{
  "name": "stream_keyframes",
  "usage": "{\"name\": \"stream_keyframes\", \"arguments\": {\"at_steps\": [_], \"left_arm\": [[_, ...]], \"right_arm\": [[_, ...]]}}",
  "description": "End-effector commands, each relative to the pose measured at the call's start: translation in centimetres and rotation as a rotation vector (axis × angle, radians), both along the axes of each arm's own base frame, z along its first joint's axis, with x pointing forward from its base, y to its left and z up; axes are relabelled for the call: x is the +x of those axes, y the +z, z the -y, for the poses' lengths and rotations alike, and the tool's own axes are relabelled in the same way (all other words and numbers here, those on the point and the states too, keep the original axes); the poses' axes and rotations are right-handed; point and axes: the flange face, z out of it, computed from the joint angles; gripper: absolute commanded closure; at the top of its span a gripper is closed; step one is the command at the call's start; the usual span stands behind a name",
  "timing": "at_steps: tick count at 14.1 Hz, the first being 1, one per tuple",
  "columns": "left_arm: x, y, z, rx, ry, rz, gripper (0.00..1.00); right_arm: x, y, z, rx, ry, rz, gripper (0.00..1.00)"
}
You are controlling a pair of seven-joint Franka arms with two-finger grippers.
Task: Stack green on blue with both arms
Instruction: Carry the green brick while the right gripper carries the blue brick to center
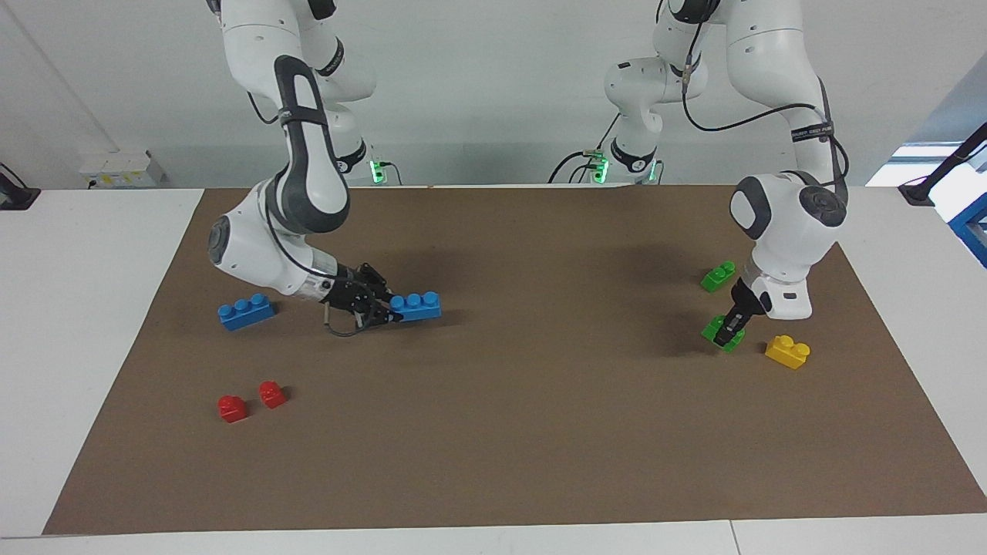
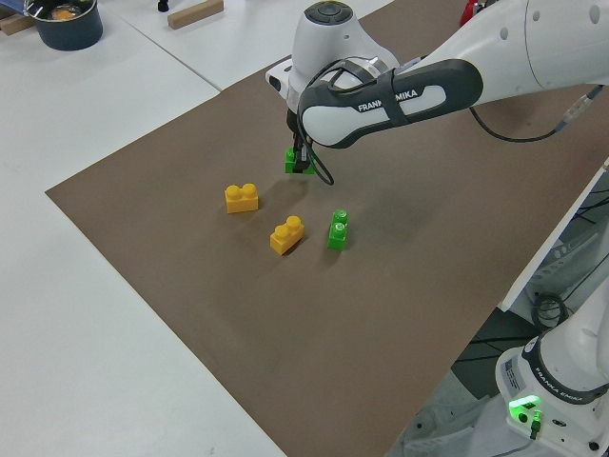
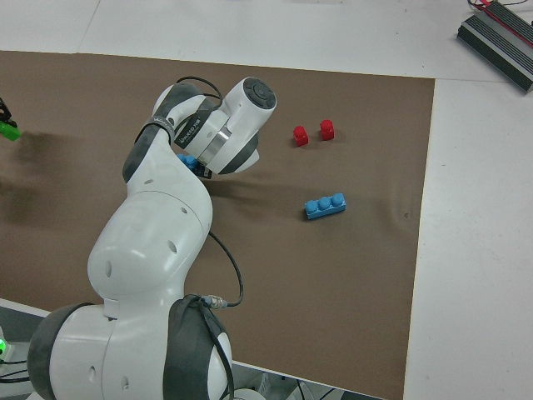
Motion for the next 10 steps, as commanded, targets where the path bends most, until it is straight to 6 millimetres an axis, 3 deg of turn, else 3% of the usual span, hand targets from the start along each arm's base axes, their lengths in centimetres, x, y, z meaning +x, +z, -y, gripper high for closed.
{"name": "stream_keyframes", "arguments": {"at_steps": [1, 4, 6, 10], "left_arm": [[-0.7, 2.9, 1.5, -0.031, 0.153, 0.008, 1.00], [-1.7, 5.5, 3.5, -0.051, 0.277, -0.001, 1.00], [-2.4, 7.3, 4.3, -0.062, 0.358, -0.007, 1.00], [-3.8, 9.2, 7.7, -0.080, 0.494, -0.036, 1.00]], "right_arm": [[-0.6, 0.8, -5.6, -0.020, -0.083, 0.017, 1.00], [-1.2, 0.8, -10.4, 0.000, -0.186, 0.047, 1.00], [-2.3, 0.1, -13.2, -0.015, -0.166, 0.074, 1.00], [-5.2, -2.5, -15.8, 0.038, -0.028, 0.144, 1.00]]}}
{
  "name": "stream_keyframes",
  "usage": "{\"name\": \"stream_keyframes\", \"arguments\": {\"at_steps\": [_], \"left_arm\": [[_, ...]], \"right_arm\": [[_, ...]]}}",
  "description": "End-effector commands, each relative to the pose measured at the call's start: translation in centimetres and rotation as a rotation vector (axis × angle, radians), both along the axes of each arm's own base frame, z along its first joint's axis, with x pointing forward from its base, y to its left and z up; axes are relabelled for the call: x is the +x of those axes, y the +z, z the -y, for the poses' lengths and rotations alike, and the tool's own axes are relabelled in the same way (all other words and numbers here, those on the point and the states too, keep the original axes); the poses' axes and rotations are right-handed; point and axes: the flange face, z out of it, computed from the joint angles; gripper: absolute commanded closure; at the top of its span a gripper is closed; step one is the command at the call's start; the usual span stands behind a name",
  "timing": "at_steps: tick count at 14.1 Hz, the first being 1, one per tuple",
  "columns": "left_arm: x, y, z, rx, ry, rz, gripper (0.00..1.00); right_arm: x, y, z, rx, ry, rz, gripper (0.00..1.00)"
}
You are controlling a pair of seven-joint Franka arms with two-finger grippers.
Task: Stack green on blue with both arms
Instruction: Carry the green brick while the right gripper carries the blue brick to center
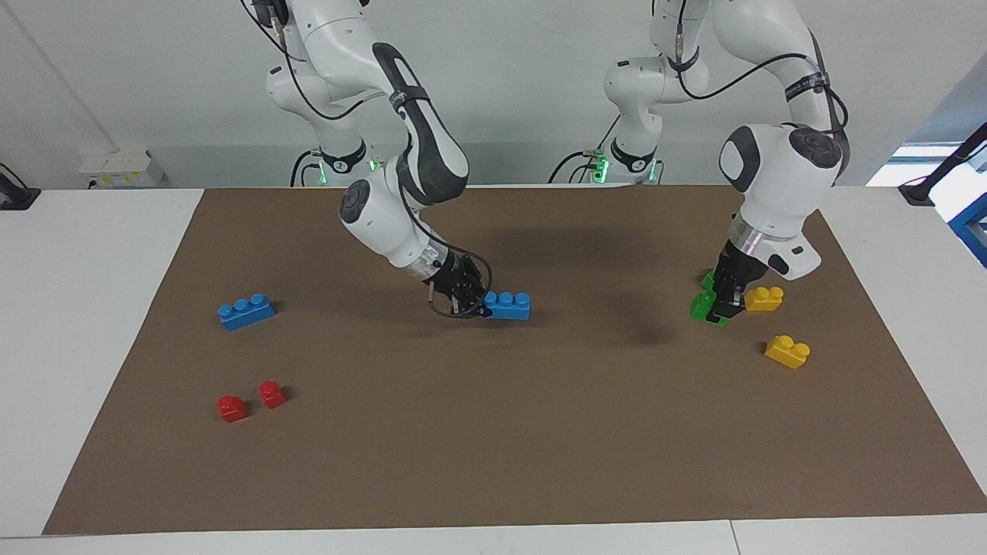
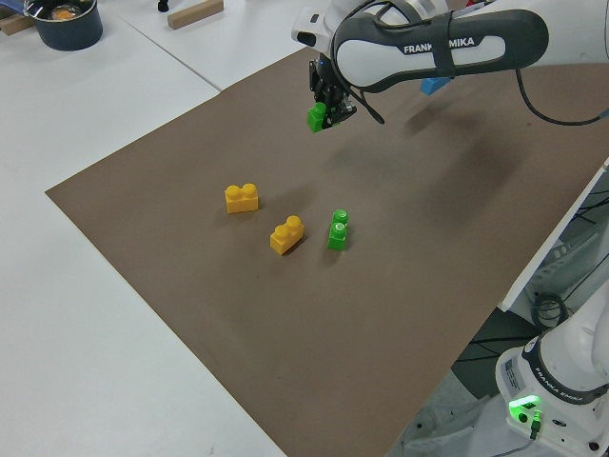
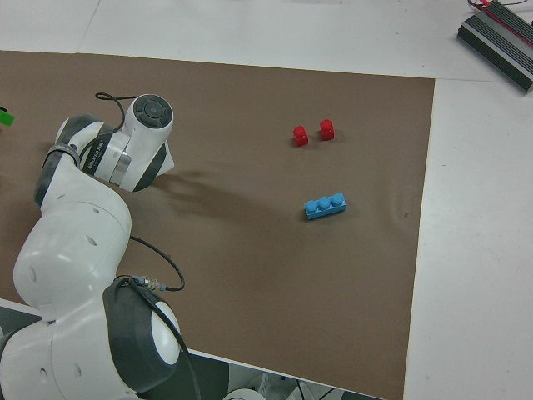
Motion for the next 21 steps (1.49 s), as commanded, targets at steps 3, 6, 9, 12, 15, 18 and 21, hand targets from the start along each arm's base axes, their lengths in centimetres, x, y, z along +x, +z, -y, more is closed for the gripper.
{"name": "stream_keyframes", "arguments": {"at_steps": [3, 6, 9, 12, 15, 18, 21], "left_arm": [[-2.5, 2.7, 3.5, -0.030, 0.141, -0.034, 1.00], [-4.3, 3.5, 7.0, -0.040, 0.208, -0.061, 1.00], [-6.0, 3.5, 11.5, -0.051, 0.287, -0.081, 1.00], [-8.1, 3.2, 15.6, -0.062, 0.331, -0.091, 1.00], [-10.4, 3.1, 20.1, -0.070, 0.399, -0.105, 1.00], [-13.4, 2.8, 23.8, -0.072, 0.449, -0.118, 1.00], [-15.7, 2.5, 27.4, -0.081, 0.487, -0.106, 1.00]], "right_arm": [[-2.9, -3.3, 1.1, 0.101, 0.159, 0.107, 1.00], [-2.3, -3.4, 2.5, 0.109, 0.142, 0.096, 1.00], [-2.0, -4.1, 4.2, 0.112, 0.118, 0.070, 1.00], [-2.3, -4.7, 5.1, 0.106, 0.096, 0.050, 1.00], [-2.3, -4.9, 5.3, 0.104, 0.070, 0.030, 1.00], [-2.4, -5.0, 4.9, 0.099, 0.033, 0.003, 1.00], [-2.5, -5.2, 4.7, 0.089, 0.013, -0.015, 1.00]]}}
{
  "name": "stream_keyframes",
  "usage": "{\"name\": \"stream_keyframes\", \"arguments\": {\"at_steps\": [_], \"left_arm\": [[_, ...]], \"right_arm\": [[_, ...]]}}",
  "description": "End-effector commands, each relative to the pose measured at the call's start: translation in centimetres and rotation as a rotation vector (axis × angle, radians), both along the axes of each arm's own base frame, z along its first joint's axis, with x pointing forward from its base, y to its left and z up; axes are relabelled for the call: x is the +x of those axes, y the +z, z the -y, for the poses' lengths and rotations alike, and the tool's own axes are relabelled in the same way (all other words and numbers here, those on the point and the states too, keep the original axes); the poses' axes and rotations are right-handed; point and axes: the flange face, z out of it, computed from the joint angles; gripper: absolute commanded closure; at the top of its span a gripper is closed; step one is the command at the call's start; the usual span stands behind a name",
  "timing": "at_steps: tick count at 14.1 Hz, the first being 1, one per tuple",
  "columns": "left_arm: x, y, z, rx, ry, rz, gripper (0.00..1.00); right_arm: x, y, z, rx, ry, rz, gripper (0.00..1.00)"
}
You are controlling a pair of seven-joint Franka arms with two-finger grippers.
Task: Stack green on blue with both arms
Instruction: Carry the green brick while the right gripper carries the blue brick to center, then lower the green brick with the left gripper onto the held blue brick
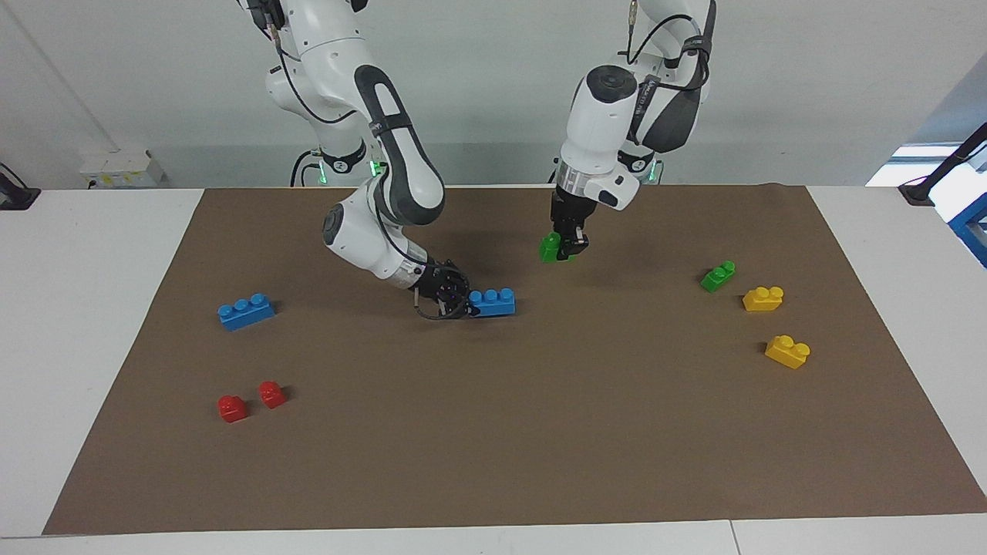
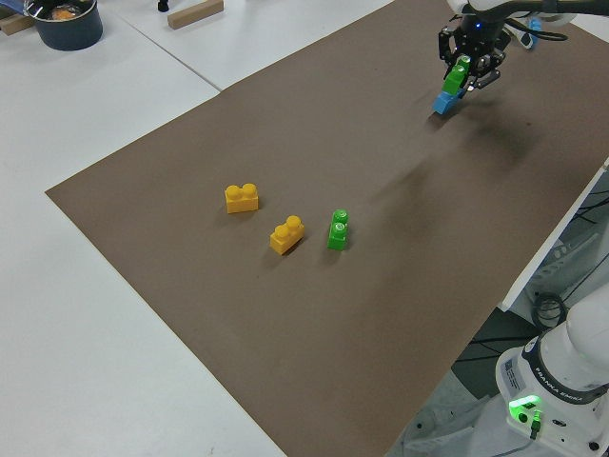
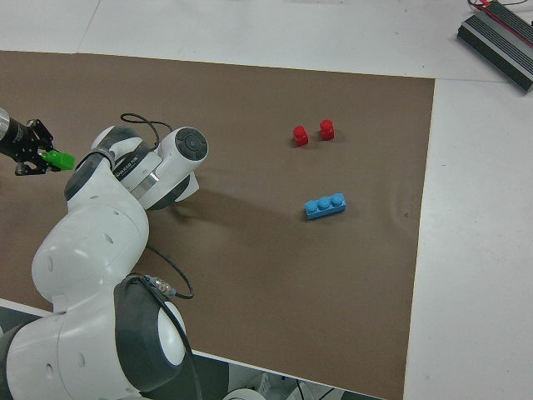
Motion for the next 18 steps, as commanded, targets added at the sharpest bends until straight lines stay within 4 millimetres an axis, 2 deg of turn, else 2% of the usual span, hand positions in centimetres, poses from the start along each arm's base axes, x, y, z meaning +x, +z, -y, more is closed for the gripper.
{"name": "stream_keyframes", "arguments": {"at_steps": [1, 4, 7, 8, 9, 12, 13, 14, 18], "left_arm": [[-2.6, -0.3, 2.0, 0.000, 0.056, 0.031, 1.00], [-4.4, -2.2, 5.6, 0.027, 0.085, 0.067, 1.00], [-5.0, -2.3, 6.7, 0.013, 0.085, 0.082, 1.00], [-6.0, -3.2, 8.0, 0.022, 0.074, 0.073, 1.00], [-6.0, -4.9, 9.3, 0.054, 0.070, 0.081, 1.00], [-5.7, -5.5, 10.1, 0.043, 0.100, 0.122, 1.00], [-6.1, -6.6, 10.8, 0.047, 0.088, 0.116, 1.00], [-6.2, -6.8, 11.2, 0.041, 0.083, 0.119, 1.00], [-5.0, -8.8, 12.3, 0.063, 0.064, 0.135, 1.00]], "right_arm": [[-0.4, 0.1, 0.2, 0.000, -0.041, -0.020, 1.00], [-0.4, -0.4, 0.2, -0.015, -0.058, -0.022, 1.00], [-0.7, -1.3, -0.6, -0.037, -0.059, -0.017, 1.00], [-0.8, -1.4, -0.8, -0.039, -0.055, -0.018, 1.00], [-0.8, -1.5, -0.8, -0.040, -0.057, -0.019, 1.00], [-0.8, -1.7, -0.8, -0.045, -0.060, -0.018, 1.00], [-0.8, -1.9, -0.7, -0.051, -0.066, -0.013, 1.00], [-0.9, -2.0, -0.6, -0.057, -0.068, -0.011, 1.00], [-0.9, -2.1, -0.6, -0.058, -0.069, -0.012, 1.00]]}}
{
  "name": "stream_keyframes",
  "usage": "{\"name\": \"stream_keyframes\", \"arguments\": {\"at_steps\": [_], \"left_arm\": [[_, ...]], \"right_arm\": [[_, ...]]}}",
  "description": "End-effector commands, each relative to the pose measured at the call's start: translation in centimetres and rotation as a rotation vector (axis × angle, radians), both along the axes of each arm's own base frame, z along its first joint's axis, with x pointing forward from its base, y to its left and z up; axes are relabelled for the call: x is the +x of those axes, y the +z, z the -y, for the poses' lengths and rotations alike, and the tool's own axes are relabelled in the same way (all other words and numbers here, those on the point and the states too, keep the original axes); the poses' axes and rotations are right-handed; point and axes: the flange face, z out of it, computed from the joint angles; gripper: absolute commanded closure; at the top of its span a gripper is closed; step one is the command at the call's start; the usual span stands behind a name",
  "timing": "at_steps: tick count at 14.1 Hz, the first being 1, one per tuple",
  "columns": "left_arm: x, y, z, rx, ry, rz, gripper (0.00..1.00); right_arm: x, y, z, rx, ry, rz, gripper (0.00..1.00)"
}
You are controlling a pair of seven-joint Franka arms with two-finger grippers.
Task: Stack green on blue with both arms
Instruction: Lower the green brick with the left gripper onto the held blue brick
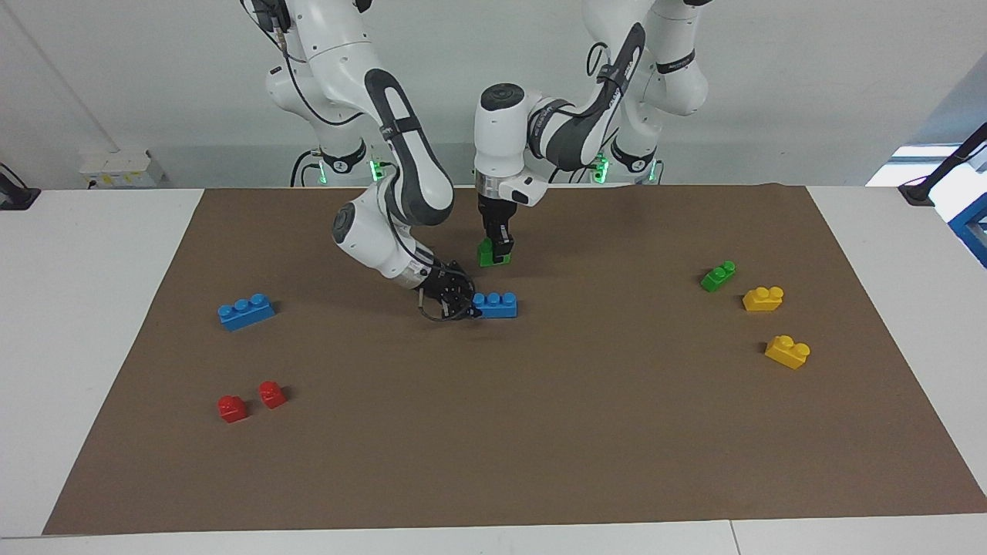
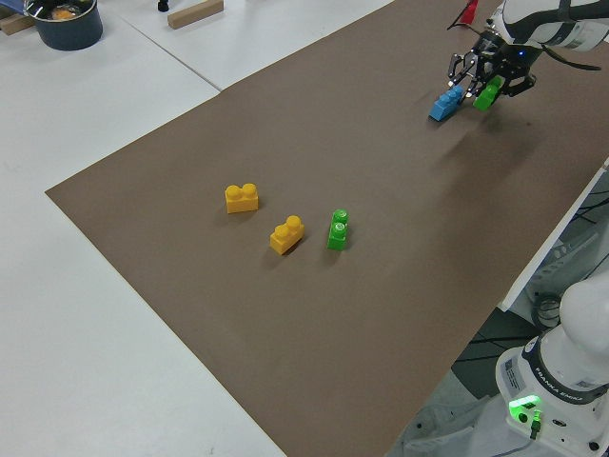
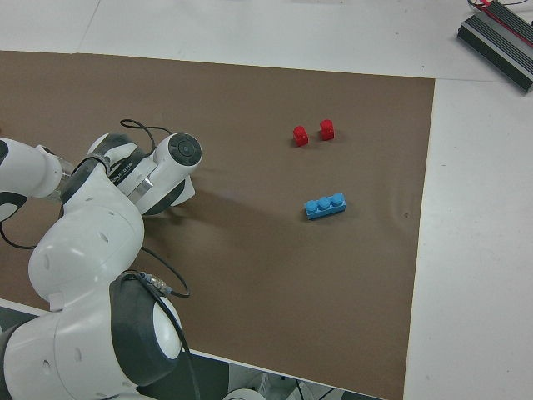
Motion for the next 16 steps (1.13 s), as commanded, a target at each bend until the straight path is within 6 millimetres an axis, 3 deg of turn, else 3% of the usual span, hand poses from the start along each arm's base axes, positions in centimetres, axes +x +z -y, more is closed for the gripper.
{"name": "stream_keyframes", "arguments": {"at_steps": [1, 4, 6, 14, 16], "left_arm": [[1.0, -1.1, 1.2, 0.027, -0.027, 0.039, 1.00], [1.3, -3.2, 1.8, 0.041, -0.056, 0.037, 1.00], [2.3, -3.4, 1.9, 0.051, -0.072, 0.039, 1.00], [3.1, -2.3, 1.6, 0.136, -0.184, -0.027, 1.00], [4.5, -1.6, 0.9, 0.126, -0.168, -0.023, 1.00]], "right_arm": [[-0.4, -1.0, 0.1, -0.023, -0.028, 0.001, 1.00], [-0.3, -1.0, 0.2, -0.023, -0.029, 0.002, 1.00], [-0.3, -1.0, 0.2, -0.023, -0.029, 0.002, 1.00], [-0.4, -1.0, 0.0, -0.023, -0.027, 0.001, 1.00], [-0.4, -1.0, 0.0, -0.023, -0.026, 0.001, 1.00]]}}
